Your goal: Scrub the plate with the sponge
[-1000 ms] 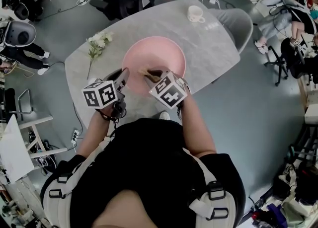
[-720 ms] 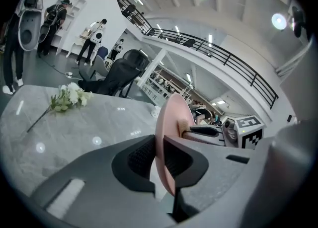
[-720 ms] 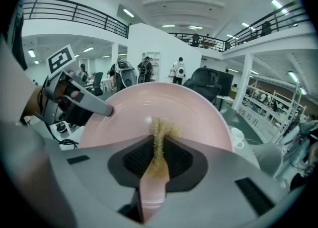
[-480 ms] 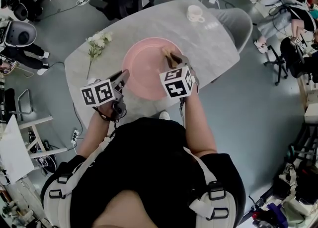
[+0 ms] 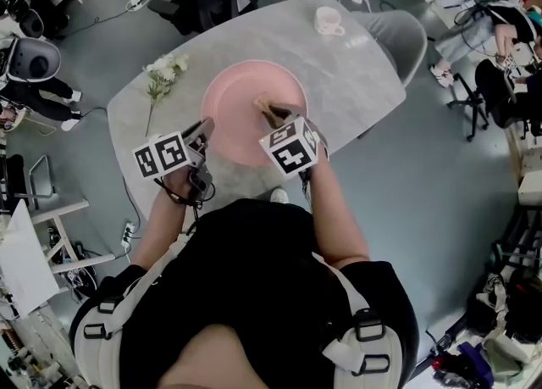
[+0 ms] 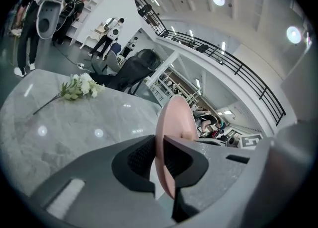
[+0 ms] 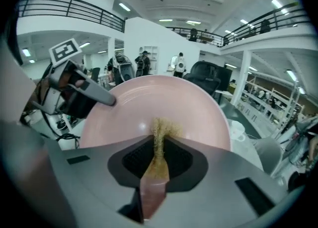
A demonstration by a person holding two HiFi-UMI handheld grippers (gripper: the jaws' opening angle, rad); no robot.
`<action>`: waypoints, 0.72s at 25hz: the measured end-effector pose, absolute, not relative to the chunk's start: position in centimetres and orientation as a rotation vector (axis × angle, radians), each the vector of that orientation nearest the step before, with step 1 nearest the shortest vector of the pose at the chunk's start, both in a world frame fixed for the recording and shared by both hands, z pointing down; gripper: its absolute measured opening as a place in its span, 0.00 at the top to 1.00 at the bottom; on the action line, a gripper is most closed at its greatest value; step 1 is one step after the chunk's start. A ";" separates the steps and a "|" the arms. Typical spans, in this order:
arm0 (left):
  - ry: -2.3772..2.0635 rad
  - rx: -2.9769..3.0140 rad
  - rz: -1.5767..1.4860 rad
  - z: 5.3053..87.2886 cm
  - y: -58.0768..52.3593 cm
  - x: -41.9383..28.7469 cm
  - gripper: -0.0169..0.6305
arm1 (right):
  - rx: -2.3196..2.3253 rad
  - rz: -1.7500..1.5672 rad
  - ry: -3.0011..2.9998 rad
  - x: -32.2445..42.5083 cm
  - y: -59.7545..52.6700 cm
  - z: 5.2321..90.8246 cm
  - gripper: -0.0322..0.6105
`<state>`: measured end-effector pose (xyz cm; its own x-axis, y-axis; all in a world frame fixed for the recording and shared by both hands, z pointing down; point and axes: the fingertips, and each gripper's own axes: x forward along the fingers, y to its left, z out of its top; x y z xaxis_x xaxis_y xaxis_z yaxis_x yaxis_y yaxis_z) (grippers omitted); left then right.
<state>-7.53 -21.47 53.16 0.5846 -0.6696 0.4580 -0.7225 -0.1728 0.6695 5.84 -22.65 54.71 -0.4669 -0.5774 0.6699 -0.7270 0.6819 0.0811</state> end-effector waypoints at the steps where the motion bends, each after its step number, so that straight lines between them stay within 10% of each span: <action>1: -1.130 1.879 0.070 53.3 -21.5 -7.7 0.92 | 0.916 0.281 -2.217 5.0 -21.8 55.1 0.87; 18: -1.124 1.868 0.048 53.6 -21.6 -8.5 0.92 | 0.717 0.279 -2.199 4.6 -20.1 56.9 0.87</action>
<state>-8.53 -21.65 53.60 0.5814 -0.6766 0.4520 -0.7123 -0.1547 0.6846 4.61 -20.06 56.85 -0.5285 -0.4037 0.7468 -0.5771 0.8160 0.0327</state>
